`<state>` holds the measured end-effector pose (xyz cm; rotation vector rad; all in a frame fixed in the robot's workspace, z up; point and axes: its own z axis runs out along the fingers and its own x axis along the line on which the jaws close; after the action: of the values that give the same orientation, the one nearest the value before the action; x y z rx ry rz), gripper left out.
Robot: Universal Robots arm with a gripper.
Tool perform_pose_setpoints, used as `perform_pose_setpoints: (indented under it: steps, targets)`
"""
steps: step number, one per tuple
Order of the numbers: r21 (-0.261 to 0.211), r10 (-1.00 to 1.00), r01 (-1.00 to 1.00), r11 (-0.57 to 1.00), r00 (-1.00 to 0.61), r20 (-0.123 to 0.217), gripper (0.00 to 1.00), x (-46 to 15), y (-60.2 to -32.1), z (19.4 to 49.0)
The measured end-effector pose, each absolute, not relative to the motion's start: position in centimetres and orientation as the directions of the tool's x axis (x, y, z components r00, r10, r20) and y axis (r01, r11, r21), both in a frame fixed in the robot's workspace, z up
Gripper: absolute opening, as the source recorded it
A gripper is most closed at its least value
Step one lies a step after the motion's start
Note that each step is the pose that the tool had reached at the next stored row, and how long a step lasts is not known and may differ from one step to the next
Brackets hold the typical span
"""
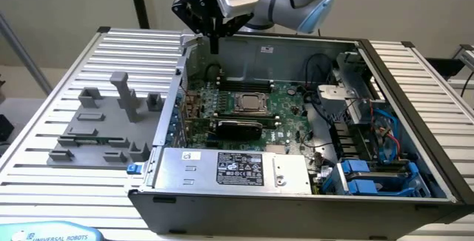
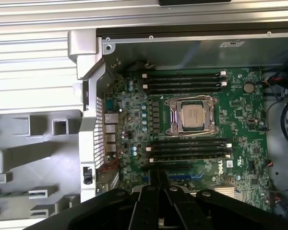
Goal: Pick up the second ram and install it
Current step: 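Reach for the second ram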
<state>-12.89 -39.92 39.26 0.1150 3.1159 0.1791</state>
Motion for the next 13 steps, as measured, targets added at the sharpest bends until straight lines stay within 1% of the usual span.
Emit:
perform_pose_setpoints:
  steps: [6, 13]
  targets:
    - [0.106, 0.074, 0.072, 0.992, -0.997, -0.015, 0.11, -15.6, -40.1, 39.3]
    - [0.083, 0.074, 0.072, 0.994, -0.997, -0.017, 0.11, -18.8, -40.2, 39.3]
